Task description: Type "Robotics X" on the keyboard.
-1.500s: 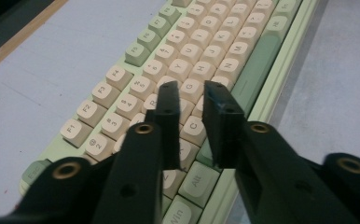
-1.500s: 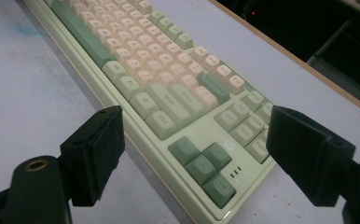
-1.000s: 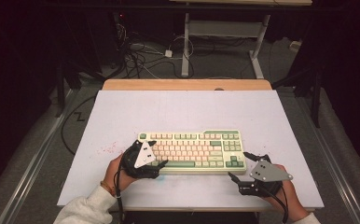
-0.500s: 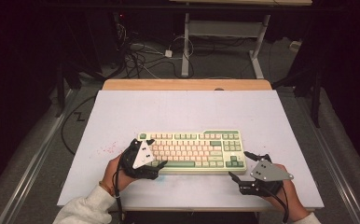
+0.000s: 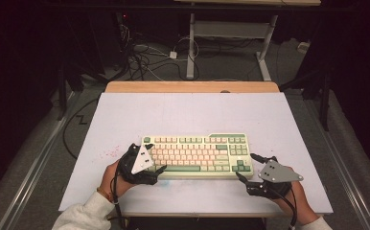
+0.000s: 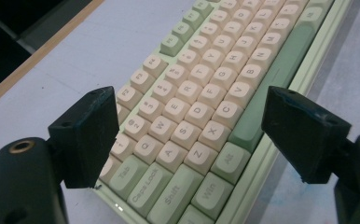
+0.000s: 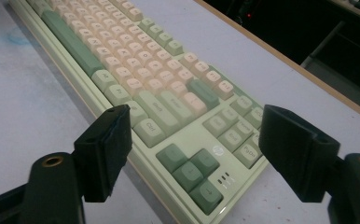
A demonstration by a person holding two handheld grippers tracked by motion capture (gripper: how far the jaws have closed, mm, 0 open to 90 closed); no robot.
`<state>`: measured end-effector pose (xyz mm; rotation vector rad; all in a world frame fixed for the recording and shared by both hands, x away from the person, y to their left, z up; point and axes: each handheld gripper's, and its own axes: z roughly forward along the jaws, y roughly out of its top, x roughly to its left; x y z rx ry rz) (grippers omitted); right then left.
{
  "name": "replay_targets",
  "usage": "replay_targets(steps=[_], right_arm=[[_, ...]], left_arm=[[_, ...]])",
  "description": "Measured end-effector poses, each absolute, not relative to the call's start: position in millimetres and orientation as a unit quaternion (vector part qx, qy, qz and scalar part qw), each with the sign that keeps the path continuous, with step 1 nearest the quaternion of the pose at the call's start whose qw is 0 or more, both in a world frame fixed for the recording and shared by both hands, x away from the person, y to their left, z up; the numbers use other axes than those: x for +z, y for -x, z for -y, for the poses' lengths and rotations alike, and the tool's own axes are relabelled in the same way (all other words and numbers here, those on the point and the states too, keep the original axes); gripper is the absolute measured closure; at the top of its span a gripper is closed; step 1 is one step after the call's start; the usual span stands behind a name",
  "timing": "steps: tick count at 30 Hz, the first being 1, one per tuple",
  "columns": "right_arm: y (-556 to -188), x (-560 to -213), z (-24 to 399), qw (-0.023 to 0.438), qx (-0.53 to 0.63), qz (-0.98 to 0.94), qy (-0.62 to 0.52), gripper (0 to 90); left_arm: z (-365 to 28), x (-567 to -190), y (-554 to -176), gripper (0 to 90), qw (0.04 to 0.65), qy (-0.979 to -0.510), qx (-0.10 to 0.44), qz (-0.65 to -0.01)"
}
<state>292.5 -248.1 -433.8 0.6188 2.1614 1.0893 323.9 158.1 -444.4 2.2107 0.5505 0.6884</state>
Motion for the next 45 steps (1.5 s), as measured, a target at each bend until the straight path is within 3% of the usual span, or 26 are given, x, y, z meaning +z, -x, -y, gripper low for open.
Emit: replay_targets(steps=[7, 19, 30, 45], right_arm=[[-299.5, -427.0, 247.6, 0.312, 0.420, -0.819, -0.236, 45.2], [-321.2, -426.0, 229.9, 0.258, 0.400, -0.846, -0.241, 89.1], [-340.3, -436.8, 203.4, 0.226, 0.374, -0.866, -0.243, 90.0], [-352.3, -455.2, 191.8, 0.217, 0.337, -0.882, -0.249, 90.0]], left_arm=[[-171.8, -446.1, -321.4, 18.2, 0.372, -0.858, 0.274, -0.226], [-189.9, -453.1, -311.9, 18.8, 0.368, -0.853, 0.275, -0.247], [-204.5, -455.6, -302.9, 18.6, 0.370, -0.849, 0.273, -0.262], [-210.7, -451.9, -298.4, 18.9, 0.373, -0.845, 0.273, -0.268]])
